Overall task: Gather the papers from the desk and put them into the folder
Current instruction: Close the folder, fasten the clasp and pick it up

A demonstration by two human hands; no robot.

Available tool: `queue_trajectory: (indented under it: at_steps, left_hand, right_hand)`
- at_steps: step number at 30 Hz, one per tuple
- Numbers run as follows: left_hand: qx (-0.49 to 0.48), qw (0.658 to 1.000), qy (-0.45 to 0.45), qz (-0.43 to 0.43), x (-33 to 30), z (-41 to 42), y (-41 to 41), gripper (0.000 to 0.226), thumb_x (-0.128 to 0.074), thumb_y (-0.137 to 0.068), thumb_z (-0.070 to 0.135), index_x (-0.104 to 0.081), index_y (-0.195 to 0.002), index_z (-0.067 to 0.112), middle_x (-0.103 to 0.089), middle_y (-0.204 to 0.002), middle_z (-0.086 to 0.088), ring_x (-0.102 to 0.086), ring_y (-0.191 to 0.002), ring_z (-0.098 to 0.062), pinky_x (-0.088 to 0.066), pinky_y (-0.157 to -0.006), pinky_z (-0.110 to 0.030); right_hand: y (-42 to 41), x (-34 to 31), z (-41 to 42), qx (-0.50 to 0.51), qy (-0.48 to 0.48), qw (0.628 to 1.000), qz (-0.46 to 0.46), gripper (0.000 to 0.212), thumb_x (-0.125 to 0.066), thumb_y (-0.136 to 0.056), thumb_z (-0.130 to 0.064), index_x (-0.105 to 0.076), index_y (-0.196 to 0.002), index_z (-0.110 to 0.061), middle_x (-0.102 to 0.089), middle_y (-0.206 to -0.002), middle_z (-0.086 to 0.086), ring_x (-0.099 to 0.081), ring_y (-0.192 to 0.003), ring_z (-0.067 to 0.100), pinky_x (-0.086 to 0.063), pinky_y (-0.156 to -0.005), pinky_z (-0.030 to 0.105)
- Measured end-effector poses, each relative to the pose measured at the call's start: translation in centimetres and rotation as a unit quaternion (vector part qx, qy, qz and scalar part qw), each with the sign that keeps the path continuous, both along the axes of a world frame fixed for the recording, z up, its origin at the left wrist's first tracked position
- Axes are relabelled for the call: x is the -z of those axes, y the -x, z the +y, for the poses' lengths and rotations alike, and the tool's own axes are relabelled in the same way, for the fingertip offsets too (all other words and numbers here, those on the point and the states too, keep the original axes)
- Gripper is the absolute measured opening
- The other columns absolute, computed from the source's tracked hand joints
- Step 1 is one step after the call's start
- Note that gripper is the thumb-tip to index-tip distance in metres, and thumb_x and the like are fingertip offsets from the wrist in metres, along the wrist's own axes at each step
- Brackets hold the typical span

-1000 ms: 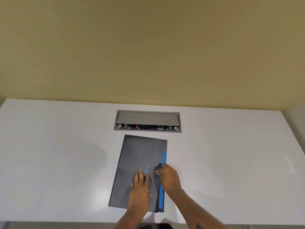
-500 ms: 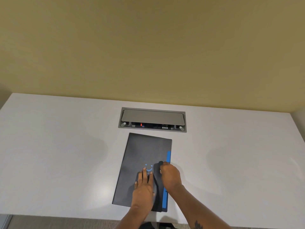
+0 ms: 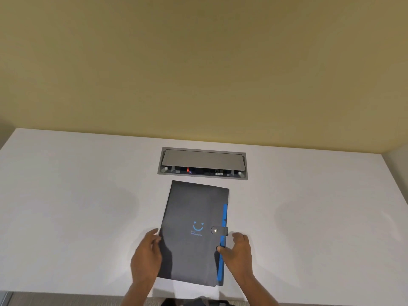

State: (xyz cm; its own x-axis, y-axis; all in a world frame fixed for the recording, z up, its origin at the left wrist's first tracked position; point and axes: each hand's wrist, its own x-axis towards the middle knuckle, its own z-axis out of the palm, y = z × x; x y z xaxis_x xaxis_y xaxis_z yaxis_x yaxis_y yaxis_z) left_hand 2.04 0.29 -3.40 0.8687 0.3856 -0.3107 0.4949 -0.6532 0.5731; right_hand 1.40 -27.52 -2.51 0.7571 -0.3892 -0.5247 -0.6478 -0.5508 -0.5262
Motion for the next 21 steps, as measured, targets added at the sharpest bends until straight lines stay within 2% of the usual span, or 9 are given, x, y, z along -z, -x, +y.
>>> queue_trajectory:
  at_steps: [3,6,7,9,12,15,18,21]
  left_hand:
    - [-0.025,0.999,0.03,0.02,0.9,1.9,1.0,0.03,-0.063,-0.102,0.013,-0.068,-0.129,0.025,-0.074,-0.122,0.0,-0.074,-0.099,-0.027,-0.058,-0.091,-0.043]
    - [-0.029,0.996,0.081,0.01,1.6,2.5,1.9,0.031,-0.065,-0.099,0.005,-0.071,-0.127,0.018,-0.072,-0.118,-0.002,-0.071,-0.096,-0.024,-0.056,-0.092,-0.039]
    - [-0.026,0.996,0.087,0.005,1.7,2.7,2.2,0.031,-0.066,-0.098,0.003,-0.072,-0.126,0.016,-0.071,-0.115,-0.001,-0.07,-0.096,-0.023,-0.055,-0.091,-0.037]
    - [-0.023,0.996,0.082,-0.007,1.8,3.3,2.4,0.03,-0.069,-0.096,0.002,-0.074,-0.123,0.014,-0.068,-0.11,0.0,-0.069,-0.096,-0.023,-0.054,-0.087,-0.036]
    - [-0.059,0.995,0.076,-0.005,1.8,5.1,2.6,0.027,-0.068,-0.098,0.007,-0.076,-0.122,0.015,-0.07,-0.11,-0.004,-0.069,-0.101,-0.028,-0.056,-0.092,-0.043]
    - [-0.094,0.993,0.073,-0.006,1.5,7.9,2.8,0.025,-0.067,-0.098,0.01,-0.077,-0.121,0.013,-0.075,-0.11,-0.008,-0.072,-0.097,-0.031,-0.058,-0.091,-0.048]
    - [-0.168,0.981,0.091,-0.018,0.8,11.2,3.0,0.024,-0.068,-0.098,0.013,-0.077,-0.121,0.012,-0.076,-0.104,-0.009,-0.071,-0.089,-0.029,-0.057,-0.085,-0.045]
    - [-0.249,0.961,0.116,-0.021,0.4,14.7,2.9,0.025,-0.068,-0.099,0.016,-0.074,-0.123,0.011,-0.074,-0.11,-0.015,-0.069,-0.096,-0.033,-0.056,-0.094,-0.048]
  right_hand:
    - [0.9,0.2,0.6,0.03,-0.043,0.998,0.028,0.056,-0.09,-0.081,-0.027,-0.063,-0.127,-0.011,-0.062,-0.124,0.004,-0.067,-0.108,0.022,-0.055,-0.085,0.024]
    - [1.4,0.2,2.0,0.024,-0.07,0.996,0.042,0.042,-0.09,-0.082,-0.029,-0.065,-0.114,-0.017,-0.067,-0.112,-0.001,-0.069,-0.1,0.017,-0.046,-0.071,0.009]
    - [1.6,0.1,2.5,0.025,-0.08,0.996,0.041,0.04,-0.09,-0.082,-0.028,-0.063,-0.11,-0.02,-0.067,-0.109,-0.002,-0.069,-0.097,0.014,-0.046,-0.07,0.009]
    - [1.9,0.1,3.5,0.028,-0.106,0.993,0.036,0.039,-0.091,-0.08,-0.025,-0.06,-0.103,-0.027,-0.069,-0.106,-0.003,-0.071,-0.094,0.013,-0.054,-0.074,0.013]
    - [1.8,0.1,5.6,0.013,-0.136,0.99,0.033,0.037,-0.09,-0.078,-0.024,-0.061,-0.097,-0.033,-0.072,-0.104,-0.004,-0.074,-0.093,0.014,-0.064,-0.088,0.029]
    - [1.0,-0.4,8.6,-0.03,-0.155,0.987,0.031,0.031,-0.089,-0.079,-0.026,-0.061,-0.09,-0.036,-0.073,-0.1,-0.01,-0.074,-0.091,0.013,-0.063,-0.089,0.025]
    - [0.0,-0.8,12.2,-0.047,-0.19,0.98,0.033,0.037,-0.091,-0.077,-0.028,-0.064,-0.102,-0.035,-0.07,-0.109,-0.01,-0.074,-0.096,0.014,-0.064,-0.092,0.026]
    - [-1.8,-1.6,15.9,-0.055,-0.236,0.969,0.038,0.05,-0.091,-0.076,-0.028,-0.058,-0.112,-0.037,-0.063,-0.116,-0.011,-0.071,-0.099,0.009,-0.061,-0.077,0.014]
